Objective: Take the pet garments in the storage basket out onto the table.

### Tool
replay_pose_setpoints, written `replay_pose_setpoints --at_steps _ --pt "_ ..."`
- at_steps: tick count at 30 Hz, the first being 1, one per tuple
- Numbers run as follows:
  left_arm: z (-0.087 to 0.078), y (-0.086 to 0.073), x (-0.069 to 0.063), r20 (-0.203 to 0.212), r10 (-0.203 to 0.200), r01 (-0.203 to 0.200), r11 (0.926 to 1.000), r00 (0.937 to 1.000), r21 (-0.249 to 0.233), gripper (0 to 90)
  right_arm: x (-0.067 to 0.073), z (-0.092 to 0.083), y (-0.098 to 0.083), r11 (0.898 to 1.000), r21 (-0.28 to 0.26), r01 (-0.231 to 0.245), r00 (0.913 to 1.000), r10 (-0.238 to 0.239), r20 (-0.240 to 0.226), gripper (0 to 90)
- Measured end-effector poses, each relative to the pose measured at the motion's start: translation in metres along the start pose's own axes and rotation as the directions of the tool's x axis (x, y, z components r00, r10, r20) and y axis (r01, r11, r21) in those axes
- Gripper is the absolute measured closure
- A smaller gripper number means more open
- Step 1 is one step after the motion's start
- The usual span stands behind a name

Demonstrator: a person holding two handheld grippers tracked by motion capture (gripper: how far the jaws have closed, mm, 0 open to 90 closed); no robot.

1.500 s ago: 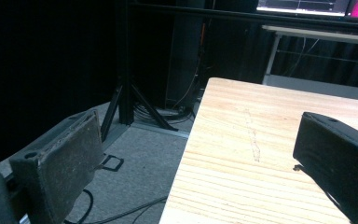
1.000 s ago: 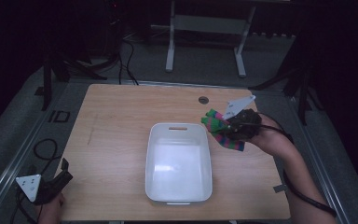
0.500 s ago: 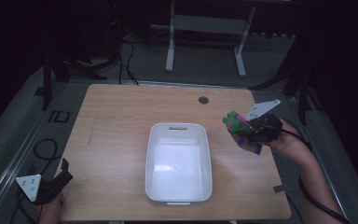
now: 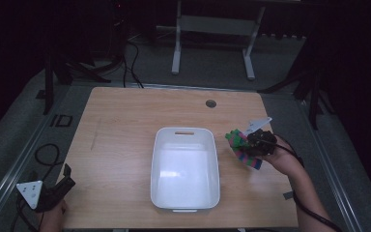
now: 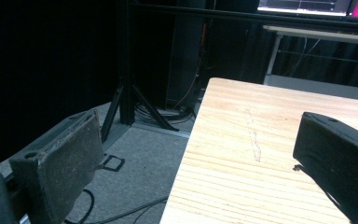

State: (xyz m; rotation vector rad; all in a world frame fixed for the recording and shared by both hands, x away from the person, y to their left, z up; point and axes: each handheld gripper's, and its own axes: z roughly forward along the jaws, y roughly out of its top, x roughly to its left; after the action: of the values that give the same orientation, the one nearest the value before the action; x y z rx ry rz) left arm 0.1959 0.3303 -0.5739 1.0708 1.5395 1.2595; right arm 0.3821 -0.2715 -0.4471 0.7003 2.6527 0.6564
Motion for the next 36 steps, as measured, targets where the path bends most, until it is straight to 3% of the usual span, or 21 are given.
replay_pose_setpoints --at_steps 7,17,23,31,36 --pt "0.000 0.000 0.001 0.000 -0.004 0.004 1.0000 1.0000 0.001 1.9 0.001 0.038 -0.018 0.998 0.047 -0.046 0.9985 0.047 -0.026 64.8" --pt "0.000 0.000 0.000 0.000 0.001 -0.001 1.0000 1.0000 0.001 1.9 0.009 0.075 -0.033 0.994 0.070 -0.081 0.9951 0.085 -0.050 63.9" --pt "0.000 0.000 0.000 0.001 0.003 -0.003 1.0000 1.0000 0.001 1.9 0.013 0.077 -0.034 0.994 0.045 -0.099 0.9947 0.100 -0.021 59.7" --pt "0.000 0.000 0.000 0.001 0.001 -0.001 1.0000 1.0000 0.001 1.9 0.016 0.063 -0.030 0.995 0.033 -0.091 0.9952 0.093 -0.031 34.8" --pt "0.000 0.000 0.000 0.000 0.003 -0.003 1.0000 1.0000 0.000 1.9 0.018 0.044 -0.029 0.994 -0.034 -0.101 0.9944 0.100 -0.032 21.3"
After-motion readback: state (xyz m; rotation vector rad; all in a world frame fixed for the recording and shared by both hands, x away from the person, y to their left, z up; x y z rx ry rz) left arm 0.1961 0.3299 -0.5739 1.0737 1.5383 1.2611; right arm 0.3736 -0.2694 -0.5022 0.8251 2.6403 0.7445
